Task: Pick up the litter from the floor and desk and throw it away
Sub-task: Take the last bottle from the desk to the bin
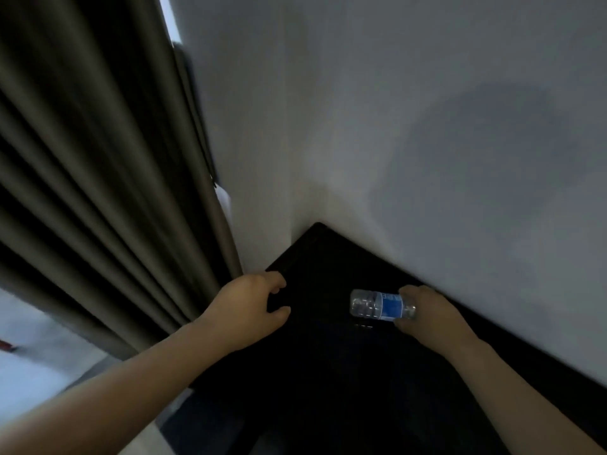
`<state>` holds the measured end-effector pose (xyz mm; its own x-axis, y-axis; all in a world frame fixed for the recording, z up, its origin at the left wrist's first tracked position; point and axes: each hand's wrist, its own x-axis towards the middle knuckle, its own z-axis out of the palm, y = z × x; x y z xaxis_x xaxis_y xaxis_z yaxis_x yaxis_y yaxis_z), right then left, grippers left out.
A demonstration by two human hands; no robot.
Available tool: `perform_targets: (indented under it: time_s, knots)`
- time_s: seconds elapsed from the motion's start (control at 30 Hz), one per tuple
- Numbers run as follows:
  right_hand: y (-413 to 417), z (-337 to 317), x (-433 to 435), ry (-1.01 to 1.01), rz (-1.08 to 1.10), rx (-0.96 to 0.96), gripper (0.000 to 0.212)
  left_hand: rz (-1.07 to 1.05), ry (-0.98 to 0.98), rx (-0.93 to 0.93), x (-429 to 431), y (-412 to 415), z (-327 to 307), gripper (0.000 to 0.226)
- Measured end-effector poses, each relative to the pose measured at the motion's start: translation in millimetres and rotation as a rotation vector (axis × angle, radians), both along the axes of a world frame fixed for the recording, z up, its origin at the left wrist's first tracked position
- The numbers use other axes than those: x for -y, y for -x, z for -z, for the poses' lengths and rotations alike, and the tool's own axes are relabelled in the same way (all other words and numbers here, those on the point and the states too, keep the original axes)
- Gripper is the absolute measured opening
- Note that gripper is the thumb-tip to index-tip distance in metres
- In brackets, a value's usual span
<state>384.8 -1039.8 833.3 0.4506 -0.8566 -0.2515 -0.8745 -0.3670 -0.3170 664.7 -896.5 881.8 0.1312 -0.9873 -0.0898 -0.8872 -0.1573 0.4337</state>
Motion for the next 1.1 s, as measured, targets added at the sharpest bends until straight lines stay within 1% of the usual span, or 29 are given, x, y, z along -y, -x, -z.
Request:
perform_targets:
  time_s: [0.07,0.2,0.3,0.5,0.6,0.7,0.83,0.97,1.03,1.1]
  knots:
    - [-3,17,16,-0.001,-0.008,-0.041,0.025,0.013,-0.027,-0.008,20,-6,15,0.045]
    - [-9,51,39,-0.044,0.001,-0.129,0.047,0.043,-0.063,-0.016,53,-14,45,0.044]
    - [-11,76,47,-0.025,0.013,-0.192,0.063,0.062,-0.111,-0.028,70,-17,65,0.044]
    - [-20,105,59,0.030,0.025,-0.316,0.070,0.097,-0.179,-0.061,88,-28,97,0.044]
    - [-26,110,61,0.006,0.035,-0.344,0.074,0.116,-0.203,-0.068,92,-33,105,0.042]
    - [-30,105,60,-0.063,0.096,-0.262,0.075,0.123,-0.216,-0.083,96,-37,105,0.042]
    - [-34,76,47,-0.070,0.267,-0.063,0.075,0.148,-0.197,-0.097,102,-40,92,0.041]
    - [-33,38,20,0.006,0.427,0.100,0.063,0.219,-0.146,-0.107,107,-44,71,0.040]
    - [-34,16,4,0.000,0.532,0.222,0.054,0.285,-0.106,-0.111,112,-44,60,0.040]
    - [-33,-7,-18,0.008,0.644,0.350,0.050,0.362,-0.072,-0.128,117,-42,42,0.039]
